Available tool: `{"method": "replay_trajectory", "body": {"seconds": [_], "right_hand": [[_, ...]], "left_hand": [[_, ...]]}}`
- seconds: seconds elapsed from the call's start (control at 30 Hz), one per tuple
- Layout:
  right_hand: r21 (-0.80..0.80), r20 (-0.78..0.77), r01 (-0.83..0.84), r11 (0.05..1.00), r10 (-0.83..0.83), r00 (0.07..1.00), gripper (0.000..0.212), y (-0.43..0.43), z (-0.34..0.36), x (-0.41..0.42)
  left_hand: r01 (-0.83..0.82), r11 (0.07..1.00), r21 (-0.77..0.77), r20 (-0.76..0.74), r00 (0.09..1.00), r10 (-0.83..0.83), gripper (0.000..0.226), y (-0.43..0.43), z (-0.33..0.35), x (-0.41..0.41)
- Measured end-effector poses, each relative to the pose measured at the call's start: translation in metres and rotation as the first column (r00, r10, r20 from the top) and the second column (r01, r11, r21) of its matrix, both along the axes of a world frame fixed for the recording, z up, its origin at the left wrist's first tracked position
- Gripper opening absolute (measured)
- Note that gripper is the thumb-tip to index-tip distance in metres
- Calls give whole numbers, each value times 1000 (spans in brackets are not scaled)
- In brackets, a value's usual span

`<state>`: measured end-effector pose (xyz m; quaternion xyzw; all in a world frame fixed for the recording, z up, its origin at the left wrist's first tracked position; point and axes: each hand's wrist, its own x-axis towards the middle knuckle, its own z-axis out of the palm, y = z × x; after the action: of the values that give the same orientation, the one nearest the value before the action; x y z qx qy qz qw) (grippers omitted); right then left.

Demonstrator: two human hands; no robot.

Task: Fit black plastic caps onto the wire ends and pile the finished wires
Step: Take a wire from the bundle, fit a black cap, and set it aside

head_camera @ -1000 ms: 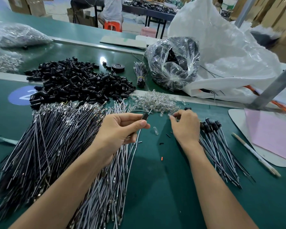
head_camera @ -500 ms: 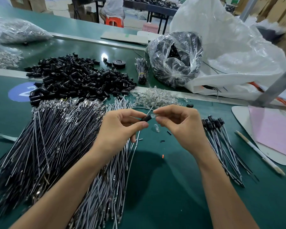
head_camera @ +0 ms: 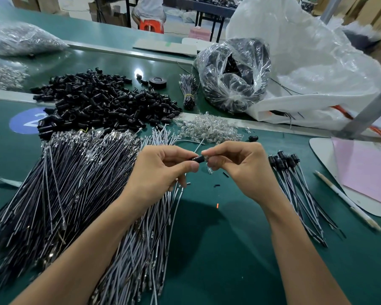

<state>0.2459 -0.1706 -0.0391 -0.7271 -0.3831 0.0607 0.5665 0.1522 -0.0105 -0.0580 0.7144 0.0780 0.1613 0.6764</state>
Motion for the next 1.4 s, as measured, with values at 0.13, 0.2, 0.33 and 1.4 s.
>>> {"method": "replay_trajectory", "body": {"seconds": [0.13,0.2,0.33,1.4], "right_hand": [[51,-38,-23,998,25,999,35,0,-2,1],[58,-51,-32,998,35,998,36,1,-5,1],[96,-110,-62,993,72,991,37,2,-6,1],[530,-411,-70,845,328,850,15,5,1,-7]], "left_hand": [[36,998,-54,17,999,-35,12,-1,-1,-1],[53,996,-72,15,999,-52,14,-1,-1,-1],[77,992,-100,30,997,-74,16,-1,2,-3],[298,917,-266,90,954,-284,40,1,7,-6]]}}
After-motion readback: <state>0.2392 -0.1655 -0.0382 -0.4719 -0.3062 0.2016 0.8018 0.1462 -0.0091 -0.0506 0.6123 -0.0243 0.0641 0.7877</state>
